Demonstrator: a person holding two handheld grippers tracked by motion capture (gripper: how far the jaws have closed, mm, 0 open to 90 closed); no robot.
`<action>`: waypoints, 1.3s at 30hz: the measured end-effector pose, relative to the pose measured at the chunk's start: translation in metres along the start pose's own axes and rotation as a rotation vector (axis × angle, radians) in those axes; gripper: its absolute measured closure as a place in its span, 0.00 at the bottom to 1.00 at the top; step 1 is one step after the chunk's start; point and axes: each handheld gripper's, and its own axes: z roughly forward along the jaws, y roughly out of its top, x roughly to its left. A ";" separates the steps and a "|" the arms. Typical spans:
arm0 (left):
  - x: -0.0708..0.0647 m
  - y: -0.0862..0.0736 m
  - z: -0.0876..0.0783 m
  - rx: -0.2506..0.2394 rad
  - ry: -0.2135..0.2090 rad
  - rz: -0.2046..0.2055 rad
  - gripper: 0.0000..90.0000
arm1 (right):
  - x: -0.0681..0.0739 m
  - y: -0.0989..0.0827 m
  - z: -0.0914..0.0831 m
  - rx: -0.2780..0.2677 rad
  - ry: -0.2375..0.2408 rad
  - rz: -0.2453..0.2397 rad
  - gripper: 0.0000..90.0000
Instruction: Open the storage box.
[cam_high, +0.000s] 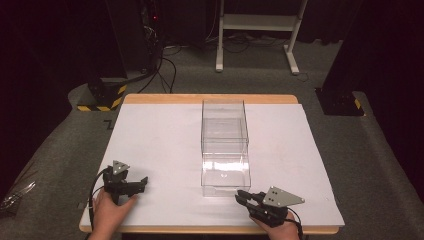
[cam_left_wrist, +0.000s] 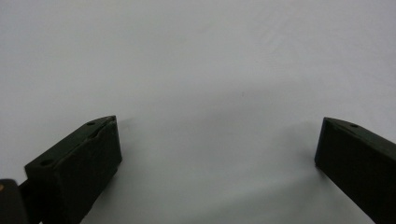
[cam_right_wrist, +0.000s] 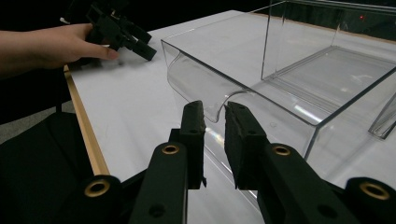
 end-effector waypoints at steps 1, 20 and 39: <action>0.000 0.000 0.000 0.000 0.000 -0.001 0.01 | 0.000 0.000 0.000 -0.004 -0.001 -0.003 0.86; 0.000 0.000 0.000 0.001 0.000 -0.001 0.01 | 0.000 0.021 -0.010 -0.086 -0.040 -0.031 0.81; 0.000 0.000 0.000 0.000 0.000 -0.001 0.01 | -0.047 0.017 -0.032 -0.113 -0.292 0.043 0.69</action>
